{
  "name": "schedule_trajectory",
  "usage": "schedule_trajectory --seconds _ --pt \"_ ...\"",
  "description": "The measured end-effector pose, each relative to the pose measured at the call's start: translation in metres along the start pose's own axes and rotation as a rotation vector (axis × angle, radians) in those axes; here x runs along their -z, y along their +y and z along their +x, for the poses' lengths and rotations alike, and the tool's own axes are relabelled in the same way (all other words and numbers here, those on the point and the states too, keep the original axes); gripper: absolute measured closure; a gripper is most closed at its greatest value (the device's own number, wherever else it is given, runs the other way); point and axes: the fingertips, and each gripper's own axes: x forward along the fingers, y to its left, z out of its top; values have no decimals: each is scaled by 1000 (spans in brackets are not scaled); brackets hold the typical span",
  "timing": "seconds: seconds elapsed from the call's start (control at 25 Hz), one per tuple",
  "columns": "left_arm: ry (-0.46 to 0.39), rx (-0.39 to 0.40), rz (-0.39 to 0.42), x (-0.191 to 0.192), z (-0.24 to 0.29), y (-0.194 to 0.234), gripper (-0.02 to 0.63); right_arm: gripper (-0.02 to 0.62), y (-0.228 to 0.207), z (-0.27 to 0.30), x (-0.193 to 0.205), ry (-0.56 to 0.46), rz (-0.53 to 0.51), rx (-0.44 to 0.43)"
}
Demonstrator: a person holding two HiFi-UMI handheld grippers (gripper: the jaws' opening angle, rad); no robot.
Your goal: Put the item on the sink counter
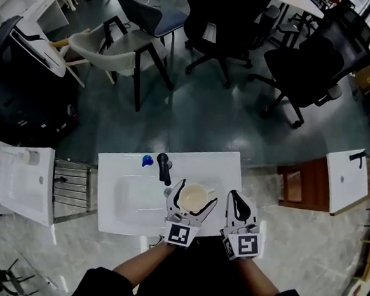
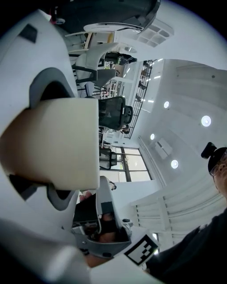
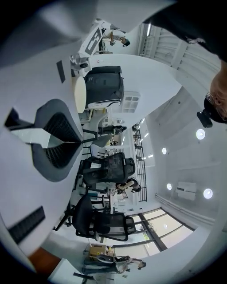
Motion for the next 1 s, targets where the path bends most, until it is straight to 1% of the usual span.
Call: schedule_trajectory --seconds 0.16,0.28,0.32,0.4,0.44,0.56,0.64,0.72,0.88,1.0 --pt "23 -26 3 17 37 20 130 563 -14 28 16 52 13 -28" --pt "70 -45 31 31 59 31 130 563 -28 46 25 72 52 -36" --pt "78 -55 6 34 66 35 130 563 -33 52 26 78 77 -34" --pt "78 -77 -70 42 78 42 130 563 -38 62 29 98 111 -44" --pt "80 -84 -77 47 84 45 130 563 -40 66 33 105 111 -54" --pt "92 -109 -34 57 103 49 130 563 -49 75 46 124 96 -77" --pt "113 -121 -4 75 112 50 130 563 -58 81 56 142 97 -79" --pt "152 -124 28 93 116 54 130 563 -66 88 64 161 114 -67" --pt "194 -134 44 118 123 66 130 563 -70 102 81 202 109 -77" --pt "203 -142 42 135 131 76 130 563 -67 111 96 227 105 -92"
